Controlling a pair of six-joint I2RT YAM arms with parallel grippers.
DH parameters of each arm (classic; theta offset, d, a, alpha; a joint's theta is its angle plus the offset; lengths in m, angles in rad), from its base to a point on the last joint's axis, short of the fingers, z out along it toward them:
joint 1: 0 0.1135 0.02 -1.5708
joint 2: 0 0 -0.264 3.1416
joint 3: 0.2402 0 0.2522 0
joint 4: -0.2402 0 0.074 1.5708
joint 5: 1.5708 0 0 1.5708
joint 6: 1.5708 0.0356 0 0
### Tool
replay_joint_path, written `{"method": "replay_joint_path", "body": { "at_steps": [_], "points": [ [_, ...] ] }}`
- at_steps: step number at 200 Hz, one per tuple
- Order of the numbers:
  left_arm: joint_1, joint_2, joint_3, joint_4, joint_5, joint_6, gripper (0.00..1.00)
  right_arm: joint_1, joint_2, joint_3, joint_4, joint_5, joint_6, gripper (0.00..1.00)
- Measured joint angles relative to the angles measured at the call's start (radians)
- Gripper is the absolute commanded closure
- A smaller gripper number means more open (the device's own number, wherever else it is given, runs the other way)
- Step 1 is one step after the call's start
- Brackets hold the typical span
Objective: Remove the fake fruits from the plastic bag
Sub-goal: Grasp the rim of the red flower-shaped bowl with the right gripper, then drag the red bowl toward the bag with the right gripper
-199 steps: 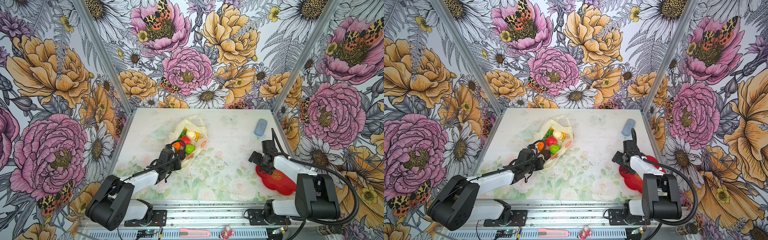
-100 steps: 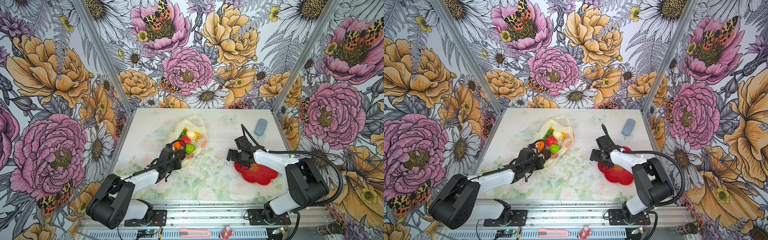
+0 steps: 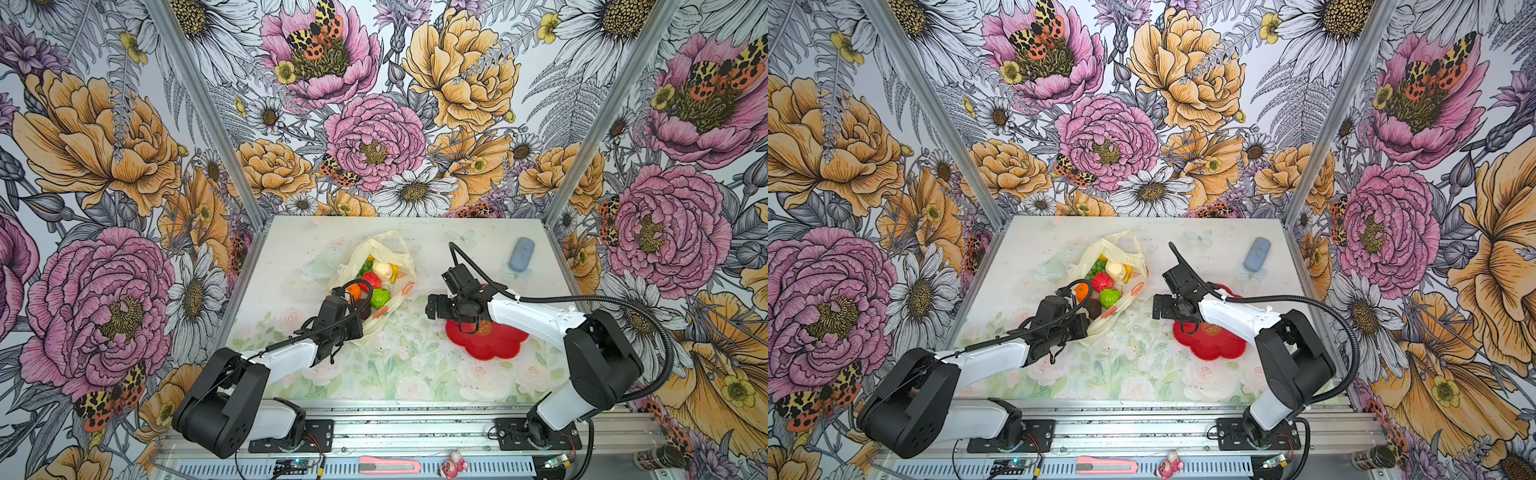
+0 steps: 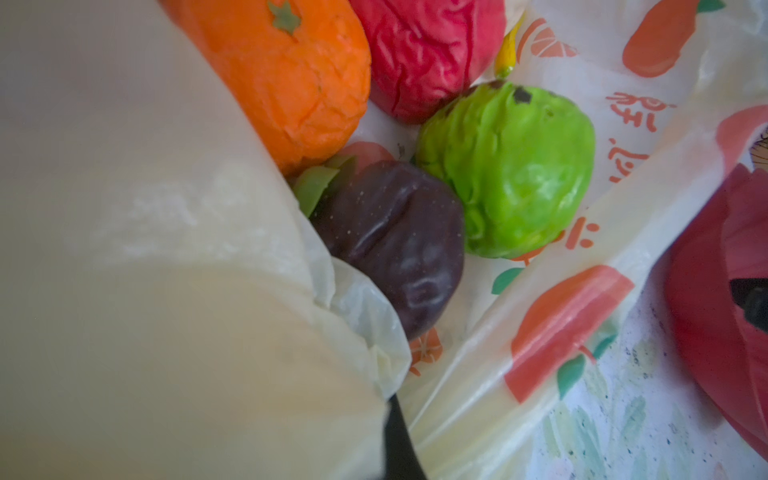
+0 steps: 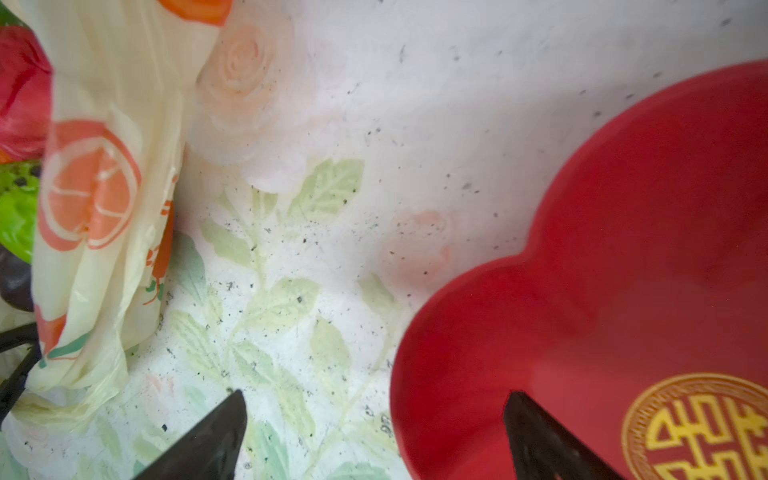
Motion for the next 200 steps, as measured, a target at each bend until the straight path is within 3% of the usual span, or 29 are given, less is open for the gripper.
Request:
{"method": "replay_joint_path", "body": {
  "at_steps": [24, 58, 112, 171, 200],
  "points": [
    [0.0, 0.0, 0.0, 0.0, 0.0, 0.001, 1.0, -0.096, -0.114, 0.0, -0.039, 0.049, -0.062, 0.01],
    [0.0, 0.0, 0.0, 0.0, 0.002, 0.007, 1.0, -0.336, -0.238, -0.011, -0.041, 0.114, -0.117, 0.01],
    [0.0, 0.0, 0.0, 0.0, 0.003, 0.007, 1.0, -0.627, -0.15, -0.098, -0.037, 0.077, -0.141, 0.0],
    [-0.004, 0.006, 0.003, 0.0, 0.002, 0.008, 1.0, -0.64, -0.116, -0.213, 0.05, -0.138, -0.1, 0.01],
    [-0.018, 0.01, 0.003, 0.001, -0.002, 0.007, 1.0, -0.605, -0.116, -0.23, 0.07, -0.182, -0.077, 0.01]
  ]
}}
